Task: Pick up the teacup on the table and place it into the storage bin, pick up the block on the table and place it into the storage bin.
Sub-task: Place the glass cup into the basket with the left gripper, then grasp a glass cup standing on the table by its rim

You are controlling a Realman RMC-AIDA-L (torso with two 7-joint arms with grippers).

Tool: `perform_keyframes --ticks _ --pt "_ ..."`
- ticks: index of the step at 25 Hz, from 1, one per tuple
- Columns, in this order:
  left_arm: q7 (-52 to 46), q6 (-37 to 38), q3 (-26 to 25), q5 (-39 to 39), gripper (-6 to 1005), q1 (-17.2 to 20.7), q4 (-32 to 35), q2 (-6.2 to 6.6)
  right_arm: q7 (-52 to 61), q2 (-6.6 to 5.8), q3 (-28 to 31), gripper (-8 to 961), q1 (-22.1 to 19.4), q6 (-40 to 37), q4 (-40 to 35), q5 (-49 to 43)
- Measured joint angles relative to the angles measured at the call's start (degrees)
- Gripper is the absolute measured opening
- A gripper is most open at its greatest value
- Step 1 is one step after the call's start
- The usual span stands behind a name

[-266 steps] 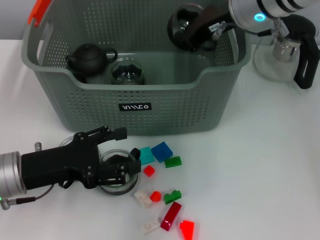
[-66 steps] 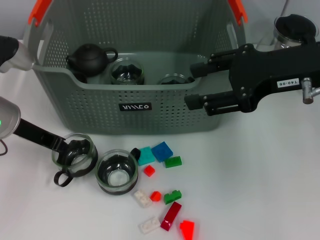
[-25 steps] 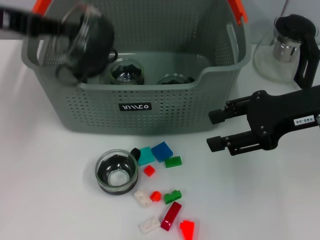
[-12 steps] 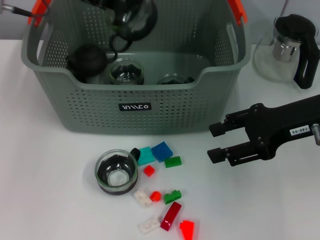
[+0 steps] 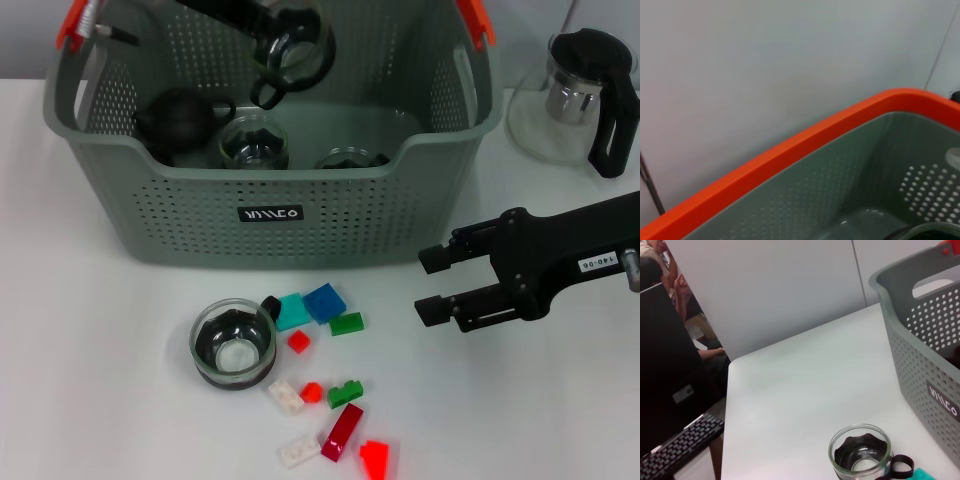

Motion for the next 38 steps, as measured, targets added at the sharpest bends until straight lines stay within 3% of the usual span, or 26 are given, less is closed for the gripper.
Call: perform_keyframes --ticks 9,20,31,35,38 --pt "-0.11 -6.48 1.81 4.77 50 -2.37 -4.85 -2.44 -0.9 -0.02 -0.06 715 0.49 0.67 1.2 -0.61" --pt "-0.21 -6.7 1.94 6.43 51 -2.41 -4.83 -2.8 -0.95 -0.01 -0.15 715 0.49 1.35 1.24 -0.79" --pt "-0.3 -6.0 1.49 6.67 246 -1.98 -3.61 -2.93 -0.95 -0.01 -0.38 716 0.24 1.45 1.31 -0.77" --pt "-0.9 -0.83 1.41 5.84 526 -0.36 3.32 -2.99 -0.95 -0.01 -0.41 716 0.17 1.47 1.31 -0.77" --pt "0.06 9.54 1.34 0.96 662 3.8 15.66 -3.55 -0.95 -0.02 -0.23 716 0.27 1.28 1.31 -1.11"
